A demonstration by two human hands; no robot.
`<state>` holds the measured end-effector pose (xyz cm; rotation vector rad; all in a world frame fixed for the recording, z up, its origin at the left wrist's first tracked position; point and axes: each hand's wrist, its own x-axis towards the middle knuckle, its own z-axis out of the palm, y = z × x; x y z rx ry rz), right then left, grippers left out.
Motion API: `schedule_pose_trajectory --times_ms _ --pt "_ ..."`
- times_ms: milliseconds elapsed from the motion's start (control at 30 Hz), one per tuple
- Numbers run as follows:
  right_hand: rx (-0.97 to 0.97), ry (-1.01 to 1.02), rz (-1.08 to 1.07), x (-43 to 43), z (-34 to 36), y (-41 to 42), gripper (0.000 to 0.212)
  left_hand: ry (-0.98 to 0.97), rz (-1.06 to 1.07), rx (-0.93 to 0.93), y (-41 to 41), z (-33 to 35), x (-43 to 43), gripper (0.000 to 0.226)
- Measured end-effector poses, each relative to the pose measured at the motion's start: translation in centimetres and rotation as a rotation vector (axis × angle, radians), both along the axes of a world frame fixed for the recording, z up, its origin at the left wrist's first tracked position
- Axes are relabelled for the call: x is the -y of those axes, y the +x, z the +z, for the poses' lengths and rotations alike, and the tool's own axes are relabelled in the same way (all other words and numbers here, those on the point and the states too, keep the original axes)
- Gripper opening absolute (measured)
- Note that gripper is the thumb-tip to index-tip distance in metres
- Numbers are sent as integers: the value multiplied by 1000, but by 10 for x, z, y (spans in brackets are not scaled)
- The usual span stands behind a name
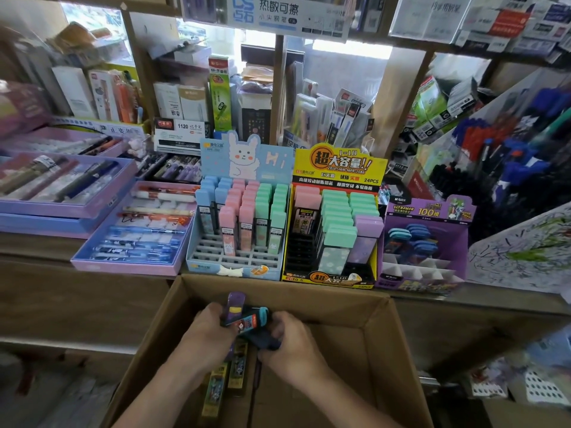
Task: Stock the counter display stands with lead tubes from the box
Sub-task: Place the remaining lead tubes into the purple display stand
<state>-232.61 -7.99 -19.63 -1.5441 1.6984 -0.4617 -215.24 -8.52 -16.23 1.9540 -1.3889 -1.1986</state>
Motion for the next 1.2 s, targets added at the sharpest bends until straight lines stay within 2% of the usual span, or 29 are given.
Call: schedule_pose_trajectory --times_ms 133,433,600,800,900,1000,1200 --pt "46 38 21 0 6 -1 72 16 2 -43 1 1 1 16" --pt "157 81 -34 -4 22 -14 48 26 -35 -47 6 6 2 18" --pt "182 90 -59 -8 36 -29 37 65 -37 -172 6 11 1 21" --pt "328 147 -68 -11 52 -51 28 173 -62 -292 6 15 -2 20" --pt "480 187 -130 -13 54 -55 27 222 -47 -391 5 14 -2 29" --pt "645 241 -178 -15 55 -55 34 291 -41 -539 1 17 -4 47" --pt "649 242 -125 -21 55 -67 25 360 -147 -607 -5 30 -6 62"
